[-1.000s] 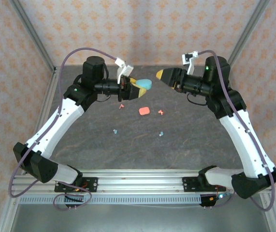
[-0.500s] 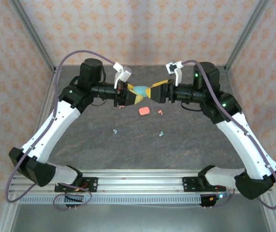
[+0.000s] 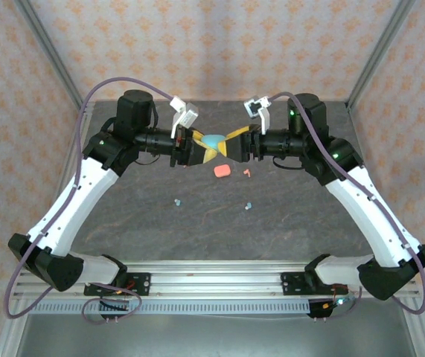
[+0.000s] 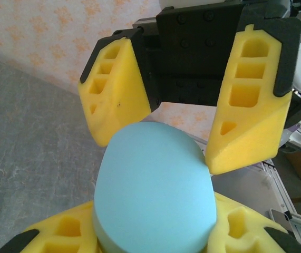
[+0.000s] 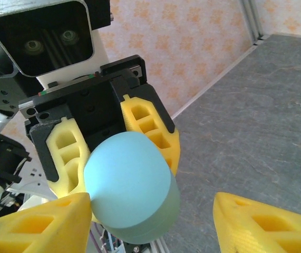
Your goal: Insert wireless bluetooth earbuds into charging case
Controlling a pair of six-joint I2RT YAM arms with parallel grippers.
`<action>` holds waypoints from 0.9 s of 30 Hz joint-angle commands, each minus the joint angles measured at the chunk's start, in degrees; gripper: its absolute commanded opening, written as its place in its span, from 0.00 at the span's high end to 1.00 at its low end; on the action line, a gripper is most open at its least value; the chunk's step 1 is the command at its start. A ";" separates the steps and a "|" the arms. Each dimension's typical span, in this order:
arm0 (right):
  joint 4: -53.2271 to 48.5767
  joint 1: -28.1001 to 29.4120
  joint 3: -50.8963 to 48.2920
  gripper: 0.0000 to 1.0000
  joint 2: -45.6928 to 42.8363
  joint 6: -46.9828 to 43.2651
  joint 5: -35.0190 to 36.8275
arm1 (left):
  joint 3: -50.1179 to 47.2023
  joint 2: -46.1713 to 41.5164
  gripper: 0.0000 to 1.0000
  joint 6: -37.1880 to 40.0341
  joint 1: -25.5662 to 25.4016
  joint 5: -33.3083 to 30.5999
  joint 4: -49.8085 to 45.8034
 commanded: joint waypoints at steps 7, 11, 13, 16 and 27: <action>4.16 0.28 0.96 0.30 1.11 2.66 -4.24 | 4.51 1.53 0.83 1.91 -0.04 5.47 -2.61; 4.34 0.30 0.52 0.37 1.08 2.82 -4.34 | 5.23 2.13 0.83 2.28 -0.07 6.34 -3.48; 4.51 0.36 0.25 0.42 1.20 3.16 -4.71 | 5.83 2.48 0.83 2.47 -0.07 6.61 -4.02; 5.56 0.45 -0.17 0.47 1.10 3.99 -4.44 | 6.46 3.06 0.83 2.66 -0.06 7.20 -4.54; 22.08 0.01 -5.73 0.68 1.08 24.90 -0.29 | 8.06 3.47 0.83 3.42 -0.07 8.15 -5.49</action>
